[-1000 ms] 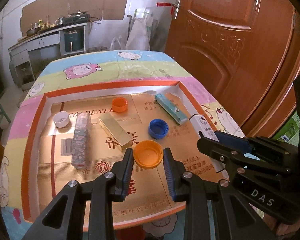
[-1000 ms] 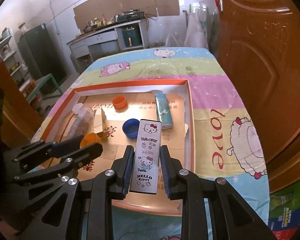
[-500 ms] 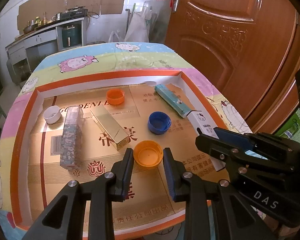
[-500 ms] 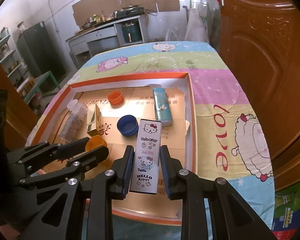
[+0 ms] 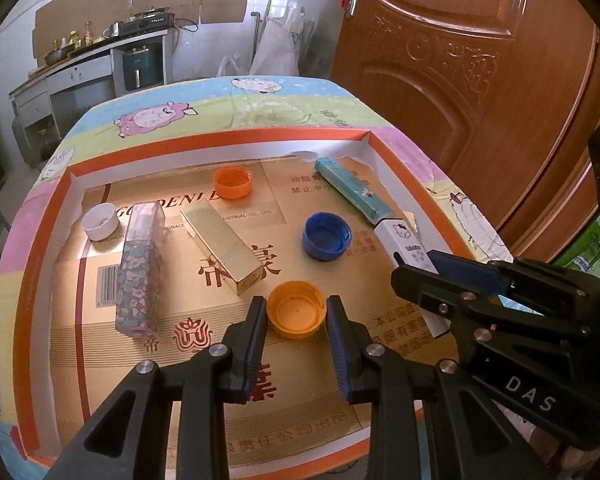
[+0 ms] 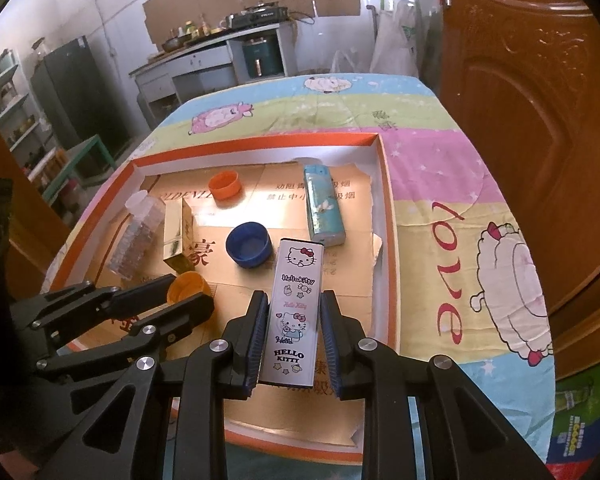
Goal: Organize rigid objects
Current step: 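Lower the Hello Kitty box and orange cap into the tray and open both tools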
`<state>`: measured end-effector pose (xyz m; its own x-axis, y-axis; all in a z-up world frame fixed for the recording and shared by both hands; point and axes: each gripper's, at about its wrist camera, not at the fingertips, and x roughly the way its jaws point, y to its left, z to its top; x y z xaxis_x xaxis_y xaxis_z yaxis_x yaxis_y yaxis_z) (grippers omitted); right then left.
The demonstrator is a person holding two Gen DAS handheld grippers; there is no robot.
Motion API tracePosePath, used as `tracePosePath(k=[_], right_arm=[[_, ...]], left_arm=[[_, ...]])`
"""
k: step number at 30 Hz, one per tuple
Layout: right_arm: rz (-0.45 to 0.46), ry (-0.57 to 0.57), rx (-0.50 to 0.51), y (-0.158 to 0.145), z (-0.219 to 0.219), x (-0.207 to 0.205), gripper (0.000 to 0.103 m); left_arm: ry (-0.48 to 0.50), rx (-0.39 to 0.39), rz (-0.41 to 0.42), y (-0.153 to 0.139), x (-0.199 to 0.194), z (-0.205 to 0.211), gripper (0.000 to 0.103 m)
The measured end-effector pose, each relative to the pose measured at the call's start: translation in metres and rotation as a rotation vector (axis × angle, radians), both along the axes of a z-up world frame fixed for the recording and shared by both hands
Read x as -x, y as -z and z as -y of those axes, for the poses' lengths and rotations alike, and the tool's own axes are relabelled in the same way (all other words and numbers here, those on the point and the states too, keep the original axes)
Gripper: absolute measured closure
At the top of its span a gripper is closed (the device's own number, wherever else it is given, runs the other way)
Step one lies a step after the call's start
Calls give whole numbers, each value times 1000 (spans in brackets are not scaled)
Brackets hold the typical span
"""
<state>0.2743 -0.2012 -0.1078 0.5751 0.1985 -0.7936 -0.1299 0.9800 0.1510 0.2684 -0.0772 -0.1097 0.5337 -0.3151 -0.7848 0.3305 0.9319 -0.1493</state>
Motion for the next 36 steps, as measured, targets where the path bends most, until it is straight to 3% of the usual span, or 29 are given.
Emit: tracePosePath(k=[18, 26, 36], right_arm=[[-13, -24, 46, 13, -9, -7, 75], [-13, -26, 42, 14, -9, -6, 75], [-11, -19, 28, 10, -7, -4, 75]], left_arm=[[24, -15, 28, 2, 5, -2, 72], [5, -9, 28, 0, 5, -6, 60], [4, 2, 47, -9, 12, -10, 59]])
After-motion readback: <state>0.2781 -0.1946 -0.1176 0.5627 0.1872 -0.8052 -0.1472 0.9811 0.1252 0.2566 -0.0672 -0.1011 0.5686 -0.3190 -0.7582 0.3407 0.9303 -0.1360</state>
